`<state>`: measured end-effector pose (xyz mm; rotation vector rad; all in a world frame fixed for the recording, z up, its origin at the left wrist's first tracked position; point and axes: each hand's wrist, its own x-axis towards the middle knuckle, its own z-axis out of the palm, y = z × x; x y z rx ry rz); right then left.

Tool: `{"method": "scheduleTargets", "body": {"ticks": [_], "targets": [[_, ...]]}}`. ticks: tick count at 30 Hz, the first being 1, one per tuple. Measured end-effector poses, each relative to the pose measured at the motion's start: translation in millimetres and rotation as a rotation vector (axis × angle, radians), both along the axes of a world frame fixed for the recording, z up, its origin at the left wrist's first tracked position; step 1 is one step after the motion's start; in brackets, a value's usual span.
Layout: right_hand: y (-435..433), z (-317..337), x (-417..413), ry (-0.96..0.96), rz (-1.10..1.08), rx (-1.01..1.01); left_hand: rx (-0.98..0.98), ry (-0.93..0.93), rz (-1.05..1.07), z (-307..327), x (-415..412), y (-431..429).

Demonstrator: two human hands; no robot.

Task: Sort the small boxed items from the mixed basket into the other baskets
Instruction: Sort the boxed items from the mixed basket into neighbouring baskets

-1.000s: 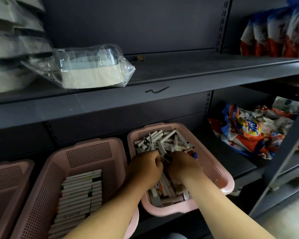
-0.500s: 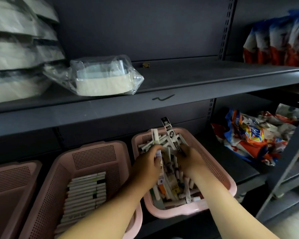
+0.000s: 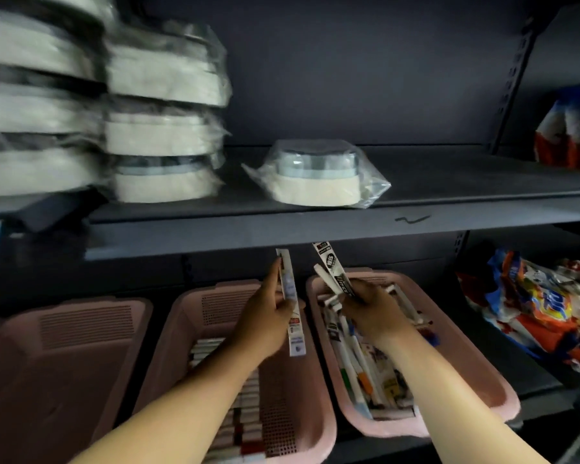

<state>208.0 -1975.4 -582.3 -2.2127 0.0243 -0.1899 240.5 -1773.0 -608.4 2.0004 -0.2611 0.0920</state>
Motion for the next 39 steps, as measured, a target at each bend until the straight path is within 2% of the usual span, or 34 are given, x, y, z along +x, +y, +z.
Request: {"method": "scheduleTargets", "body": {"ticks": [4, 9, 13, 17, 23, 29, 39], "targets": [[47.9, 4.3, 4.7, -0.032, 0.094, -0.002, 0.063, -0.015, 0.097, 11.9, -10.9, 63.8], [103.0, -0.3, 10.0, -0.026, 0.248, -0.164, 0.102, 0.0, 0.196, 18.1, -29.1, 139.0], [136.5, -19.8, 19.9, 0.083, 0.378, -0.325, 0.142, -0.01, 0.281, 14.5, -39.1, 189.5], [160.1, -42.0, 27.5, 0.159, 0.401, -0.451, 0.119, 0.042, 0.327, 6.4, -50.3, 220.5], [186.5, -61.1, 31.5, 0.222, 0.386, -0.432, 0.135, 0.05, 0.308, 6.5, -61.5, 230.9], [181.3, -48.4, 37.1, 0.221, 0.316, -0.345, 0.191, 0.063, 0.277, 6.3, -58.5, 228.3], [198.4, -10.7, 28.1, -0.016, 0.34, -0.225, 0.408, -0.12, 0.274, 25.2, -61.0, 240.2]]}}
